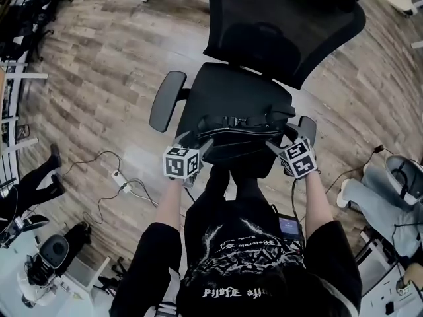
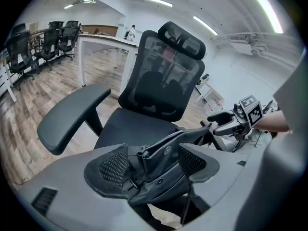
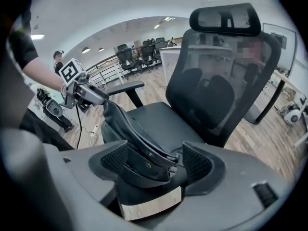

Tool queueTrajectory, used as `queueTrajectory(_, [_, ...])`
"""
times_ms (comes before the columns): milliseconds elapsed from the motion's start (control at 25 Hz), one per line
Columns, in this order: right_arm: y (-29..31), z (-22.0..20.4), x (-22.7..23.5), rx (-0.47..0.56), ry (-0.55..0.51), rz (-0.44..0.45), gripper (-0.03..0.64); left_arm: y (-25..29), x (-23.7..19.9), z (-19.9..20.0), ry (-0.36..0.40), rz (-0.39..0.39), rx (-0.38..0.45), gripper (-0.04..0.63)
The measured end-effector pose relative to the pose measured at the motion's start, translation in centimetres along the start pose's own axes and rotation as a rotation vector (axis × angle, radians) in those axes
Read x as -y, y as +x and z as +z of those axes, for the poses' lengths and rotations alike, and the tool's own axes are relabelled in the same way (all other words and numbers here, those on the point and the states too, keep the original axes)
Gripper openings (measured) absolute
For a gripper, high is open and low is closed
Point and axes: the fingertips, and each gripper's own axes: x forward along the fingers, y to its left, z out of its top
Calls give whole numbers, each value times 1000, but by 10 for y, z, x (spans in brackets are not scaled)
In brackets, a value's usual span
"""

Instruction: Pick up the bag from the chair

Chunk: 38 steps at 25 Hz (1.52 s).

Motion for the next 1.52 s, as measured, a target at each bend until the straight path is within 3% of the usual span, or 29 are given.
queueTrajectory(240, [26,-8,-2,-40,-89,68,371,27,-5,-19,74,-40,-112,333])
queueTrajectory(520, [50,-24,-4,-112,-152,140,371,49,-13,-32,107,-51,-168,333])
queueTrajectory(720, [62,-30,-4,-115,-125,170,371,59,-16,-37,80,-62,-174,334])
queueTrajectory(960, [75,-31,-8,-87,-94,186,370,72,-9,-51,104,-113,-203,334])
queueTrajectory(1080, [80,-25,-6,-43,-6,181,329,81,4,-56,100,-153,-217,334])
queueTrajectory(1200, [82,-24,-1,-26,43,167,304,93,11,-61,122,-129,-230,334])
queueTrajectory(1280, [82,-23,2,-13,54,157,275,94,9,-55,72,-120,-199,333])
queueTrajectory(1360, [81,-22,1,-4,62,149,236,91,4,-50,3,-117,-170,279])
queueTrajectory(1400, [79,-21,-1,0,63,145,217,88,1,-49,-22,-112,-164,191])
queueTrajectory(1520, [77,-21,-6,16,74,122,151,85,0,-53,-35,-89,-170,124])
